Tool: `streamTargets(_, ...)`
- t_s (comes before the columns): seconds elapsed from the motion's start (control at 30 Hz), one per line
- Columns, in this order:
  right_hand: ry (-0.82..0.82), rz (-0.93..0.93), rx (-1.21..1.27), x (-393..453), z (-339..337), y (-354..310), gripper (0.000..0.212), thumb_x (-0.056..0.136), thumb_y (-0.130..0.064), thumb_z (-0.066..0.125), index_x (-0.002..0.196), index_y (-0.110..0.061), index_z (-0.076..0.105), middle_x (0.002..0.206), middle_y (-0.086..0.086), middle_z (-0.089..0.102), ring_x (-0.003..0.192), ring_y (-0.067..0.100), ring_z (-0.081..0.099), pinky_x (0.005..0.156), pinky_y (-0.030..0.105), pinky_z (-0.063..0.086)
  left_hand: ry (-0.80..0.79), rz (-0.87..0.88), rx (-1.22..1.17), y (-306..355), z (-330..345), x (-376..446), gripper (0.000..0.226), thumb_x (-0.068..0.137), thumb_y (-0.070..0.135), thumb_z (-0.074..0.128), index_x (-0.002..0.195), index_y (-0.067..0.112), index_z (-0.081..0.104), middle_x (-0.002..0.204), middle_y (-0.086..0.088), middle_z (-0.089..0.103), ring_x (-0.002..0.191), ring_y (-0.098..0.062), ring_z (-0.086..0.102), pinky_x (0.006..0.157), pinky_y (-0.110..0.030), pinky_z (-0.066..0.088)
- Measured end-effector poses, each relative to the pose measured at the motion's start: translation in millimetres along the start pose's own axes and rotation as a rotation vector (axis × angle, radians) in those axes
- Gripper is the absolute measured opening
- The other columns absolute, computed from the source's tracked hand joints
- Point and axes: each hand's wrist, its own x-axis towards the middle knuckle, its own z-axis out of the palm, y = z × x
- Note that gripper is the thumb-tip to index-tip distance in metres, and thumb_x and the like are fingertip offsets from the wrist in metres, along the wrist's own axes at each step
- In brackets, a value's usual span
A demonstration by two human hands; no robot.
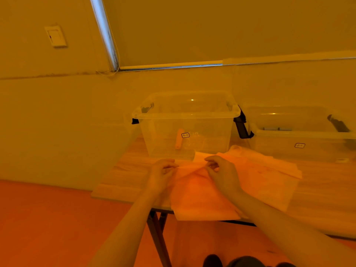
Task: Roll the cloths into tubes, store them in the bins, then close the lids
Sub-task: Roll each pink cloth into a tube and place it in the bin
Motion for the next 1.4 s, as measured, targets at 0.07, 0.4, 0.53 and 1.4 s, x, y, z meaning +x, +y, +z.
streamTargets(0.07, 0.031, 0.007, 0.024, 0, -3, 1, 0.026, 0.087, -0.008, 0.067, 0.111, -0.015, 0.067, 0.099, 0.000, 0.067, 0.089, 0.012, 0.061, 0.080, 0.030, 0.053, 0.009, 0.013, -0.002, 7, 2, 1, 0.017, 0.089, 0.003, 0.062, 0.097, 0.016, 0.069, 0.117, 0.002, 0.059, 0.105, -0.010, 0.055, 0.070, -0.004, 0.043)
streamTargets(0.4, 0.130, 0.145, 0.340, 9, -22, -8, 0.027, 0.090, -0.003, 0.062, 0.108, -0.022, 0.062, 0.096, -0.002, 0.061, 0.068, 0.011, 0.061, 0.058, 0.036, 0.057, 0.063, 0.043, -0.136, 49, 8, 7, 0.018, 0.090, 0.008, 0.061, 0.103, 0.017, 0.069, 0.099, 0.013, 0.065, 0.095, 0.002, 0.059, 0.074, -0.012, 0.051)
streamTargets(0.53, 0.152, 0.197, 0.463, 14, -33, -9, 0.033, 0.085, 0.001, 0.066, 0.109, -0.022, 0.063, 0.101, -0.001, 0.061, 0.091, 0.014, 0.061, 0.078, 0.040, 0.058, 0.078, 0.038, -0.224, 63, 11, 8, 0.020, 0.089, 0.002, 0.061, 0.103, 0.014, 0.069, 0.099, 0.011, 0.066, 0.094, 0.001, 0.061, 0.076, -0.009, 0.051)
streamTargets(1.4, 0.287, 0.078, 0.621, 102, -205, -65, 0.020, 0.088, -0.003, 0.065, 0.107, -0.010, 0.064, 0.101, 0.008, 0.066, 0.092, 0.021, 0.065, 0.069, 0.033, 0.058, 0.141, 0.346, -0.234, 232, 27, 79, 0.024, 0.083, 0.004, 0.069, 0.107, 0.009, 0.067, 0.096, 0.000, 0.069, 0.087, 0.000, 0.064, 0.074, -0.009, 0.051)
